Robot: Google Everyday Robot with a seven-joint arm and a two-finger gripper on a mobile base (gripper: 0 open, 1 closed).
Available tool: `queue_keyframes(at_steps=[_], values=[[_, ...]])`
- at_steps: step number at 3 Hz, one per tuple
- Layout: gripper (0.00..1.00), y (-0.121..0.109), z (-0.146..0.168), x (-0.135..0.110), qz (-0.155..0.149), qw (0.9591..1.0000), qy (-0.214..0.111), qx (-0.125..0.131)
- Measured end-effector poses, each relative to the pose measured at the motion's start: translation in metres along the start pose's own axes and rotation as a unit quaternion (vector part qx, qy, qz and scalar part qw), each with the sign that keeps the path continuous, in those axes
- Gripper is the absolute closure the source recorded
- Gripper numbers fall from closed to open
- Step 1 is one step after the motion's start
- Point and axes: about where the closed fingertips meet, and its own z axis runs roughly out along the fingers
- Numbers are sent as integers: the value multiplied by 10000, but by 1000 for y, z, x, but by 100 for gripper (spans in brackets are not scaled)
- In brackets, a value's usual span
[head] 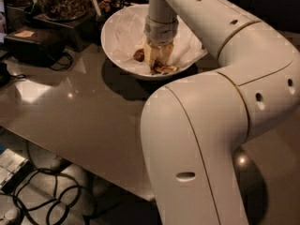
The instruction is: Pick banana from white bowl
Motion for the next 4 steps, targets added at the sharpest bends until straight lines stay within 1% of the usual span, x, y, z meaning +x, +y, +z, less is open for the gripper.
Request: queue_keyframes(at_steps=[1, 2, 3, 4], values=[[100, 0, 3, -5, 11, 10000, -75, -4], [100, -2, -18, 1, -174, 9990, -358, -198], [100, -2, -45, 11, -533, 9966, -578, -232], [100, 4, -67, 25, -1079, 9910, -788, -121]])
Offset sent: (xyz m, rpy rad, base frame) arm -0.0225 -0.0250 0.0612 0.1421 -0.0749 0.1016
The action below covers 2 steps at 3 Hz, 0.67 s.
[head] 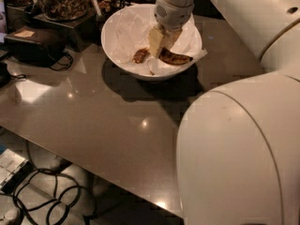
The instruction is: Pick banana from white bowl
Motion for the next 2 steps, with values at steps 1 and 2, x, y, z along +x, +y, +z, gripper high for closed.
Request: queue_keyframes(at_steps=[1, 2], values=[[100, 1, 0, -2, -19, 10000, -39, 6], [100, 1, 0, -2, -20, 10000, -37, 5]])
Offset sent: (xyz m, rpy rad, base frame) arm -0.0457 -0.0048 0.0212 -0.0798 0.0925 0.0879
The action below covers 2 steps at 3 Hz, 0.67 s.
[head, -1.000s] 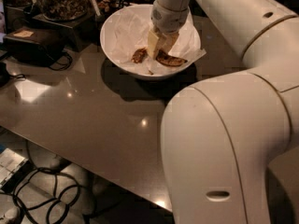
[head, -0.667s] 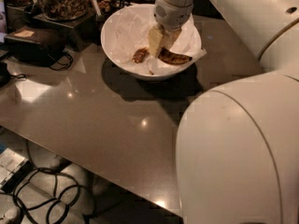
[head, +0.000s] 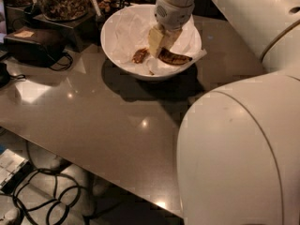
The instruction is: Pick banana from white bowl
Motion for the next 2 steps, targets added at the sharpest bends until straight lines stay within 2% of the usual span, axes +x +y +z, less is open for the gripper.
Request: queue_keyframes(at_steps=[1, 2], values=[[100, 19, -10, 16, -137, 9992, 354, -88], [100, 44, -21, 31, -341, 9978, 523, -233]])
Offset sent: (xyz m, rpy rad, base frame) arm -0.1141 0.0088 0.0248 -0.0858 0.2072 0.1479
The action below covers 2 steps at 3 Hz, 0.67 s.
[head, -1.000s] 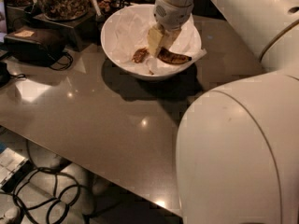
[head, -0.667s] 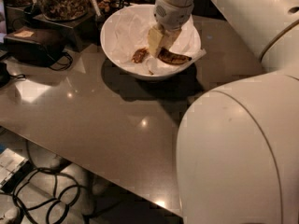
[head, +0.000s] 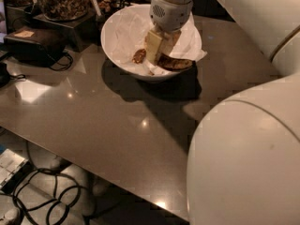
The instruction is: Pick banana from white bowl
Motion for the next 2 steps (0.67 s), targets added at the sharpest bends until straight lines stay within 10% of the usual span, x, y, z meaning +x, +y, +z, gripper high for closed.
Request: queue_keyframes(at_steps=[2], values=[[100, 11, -6, 3, 66, 9996, -222, 128]])
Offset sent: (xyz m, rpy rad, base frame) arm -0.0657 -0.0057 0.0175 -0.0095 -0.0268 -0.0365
